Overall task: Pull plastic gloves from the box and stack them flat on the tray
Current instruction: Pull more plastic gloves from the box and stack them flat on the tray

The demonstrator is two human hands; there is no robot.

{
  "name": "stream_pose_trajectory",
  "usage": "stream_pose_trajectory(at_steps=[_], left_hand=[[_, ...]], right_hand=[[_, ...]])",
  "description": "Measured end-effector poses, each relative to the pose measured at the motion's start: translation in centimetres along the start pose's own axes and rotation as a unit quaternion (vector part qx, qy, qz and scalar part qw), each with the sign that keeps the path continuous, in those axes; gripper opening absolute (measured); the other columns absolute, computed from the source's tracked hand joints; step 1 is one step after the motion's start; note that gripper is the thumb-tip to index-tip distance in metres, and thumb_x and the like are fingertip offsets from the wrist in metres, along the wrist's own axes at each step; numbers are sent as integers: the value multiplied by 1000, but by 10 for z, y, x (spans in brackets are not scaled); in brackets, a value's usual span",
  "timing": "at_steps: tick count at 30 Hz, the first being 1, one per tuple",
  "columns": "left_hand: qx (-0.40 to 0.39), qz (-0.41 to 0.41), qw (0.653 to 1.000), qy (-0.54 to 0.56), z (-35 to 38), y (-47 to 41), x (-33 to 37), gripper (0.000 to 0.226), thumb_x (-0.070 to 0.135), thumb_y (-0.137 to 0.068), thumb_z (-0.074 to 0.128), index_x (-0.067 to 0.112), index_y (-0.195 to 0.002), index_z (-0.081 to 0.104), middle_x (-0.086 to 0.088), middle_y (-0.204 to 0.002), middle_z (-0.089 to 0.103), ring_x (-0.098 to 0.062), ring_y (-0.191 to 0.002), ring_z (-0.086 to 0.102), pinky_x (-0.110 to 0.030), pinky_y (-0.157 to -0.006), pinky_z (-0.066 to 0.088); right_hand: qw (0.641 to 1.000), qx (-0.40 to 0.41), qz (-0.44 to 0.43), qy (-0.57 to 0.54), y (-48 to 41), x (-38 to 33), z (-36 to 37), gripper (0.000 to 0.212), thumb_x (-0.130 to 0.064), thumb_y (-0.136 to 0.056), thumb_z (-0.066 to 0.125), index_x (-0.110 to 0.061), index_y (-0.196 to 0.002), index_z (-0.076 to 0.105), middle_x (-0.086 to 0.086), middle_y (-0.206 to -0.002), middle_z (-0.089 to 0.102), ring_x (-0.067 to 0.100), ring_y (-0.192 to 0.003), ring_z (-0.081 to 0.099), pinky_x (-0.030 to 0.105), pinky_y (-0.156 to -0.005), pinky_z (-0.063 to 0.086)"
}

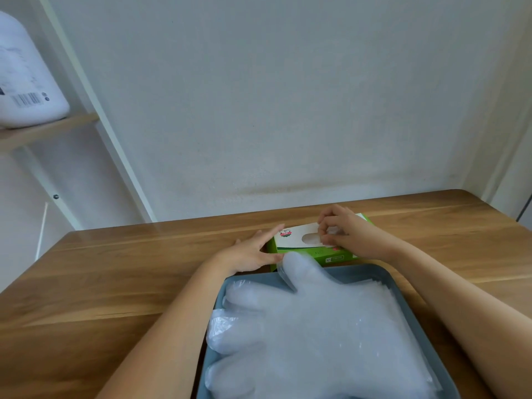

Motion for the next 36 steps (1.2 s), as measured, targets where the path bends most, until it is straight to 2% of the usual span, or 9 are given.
stream_pose_trajectory(at_steps=[3,7,11,13,16,19,23,27,36], left_hand=[[-10,2,1000,23,1,0,0,77,65,-82,58,62,-141,10,5,-162,4,-14,-149,-8,-52,-118,-8],[-14,-8,999,36,1,-2,-3,89,84,-62,59,71,-135,11,2,-163,-2,-20,-148,-14,-53,-118,-10],[-16,1,999,31,1,0,-1,86,68,-73,56,57,-145,10,0,-163,0,-12,-148,-14,-51,-115,-18],[-20,-1,999,26,1,0,-1,88,70,-73,57,55,-146,9,1,-163,1,-12,-148,-13,-50,-115,-18],[-17,-3,1000,24,0,0,0,85,72,-75,60,60,-143,10,1,-163,1,-13,-148,-11,-51,-117,-14],[-20,2,999,37,0,-1,-2,81,69,-76,58,63,-140,10,1,-163,0,-13,-148,-11,-52,-118,-10],[-14,10,999,44,1,-5,-4,79,91,-50,58,86,-115,12,3,-163,-3,-19,-148,-13,-53,-119,-5],[-12,2,999,47,1,-6,-6,83,93,-46,59,86,-116,14,5,-163,-2,-26,-148,-14,-54,-118,-3],[-10,8,998,63,2,-3,-2,87,90,-46,63,83,-120,19,5,-163,6,-19,-150,-2,-52,-119,0]], right_hand=[[1000,8,10,17,0,1,-2,25,-14,-92,59,-32,-76,53,-8,-110,48,6,-100,44,13,-80,33],[997,67,41,0,-2,4,-3,15,-9,-96,50,-18,-84,53,-5,-99,47,8,-85,48,9,-71,36],[989,132,72,-2,-4,9,-1,10,-13,-98,47,-14,-89,52,-2,-99,49,11,-82,50,18,-69,35],[989,116,69,-58,-2,8,-5,4,-18,-96,53,-19,-97,57,-6,-105,53,9,-89,54,21,-77,42],[995,35,38,-81,2,6,-7,34,-20,-87,67,-27,-120,62,-20,-126,47,-2,-104,52,13,-91,43],[998,33,14,-56,4,0,-2,14,-10,-82,72,-23,-86,73,-13,-118,52,-5,-82,59,6,-65,45],[990,119,21,-66,1,0,-3,15,-12,-84,69,-22,-73,67,-11,-102,59,4,-84,57,11,-72,44],[944,172,119,-256,1,11,-13,7,-11,-90,63,-10,-84,67,-1,-85,65,16,-60,58,27,-62,50],[793,261,251,-490,-1,32,-19,26,-5,-100,42,2,-86,63,17,-89,66,24,-76,64,34,-73,55]])
Point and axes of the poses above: each hand's wrist, its own y-axis away from the middle knuckle, its own z-axis out of the palm, x = y × z, the point moved 3 cm from there along -y, towards the middle knuckle
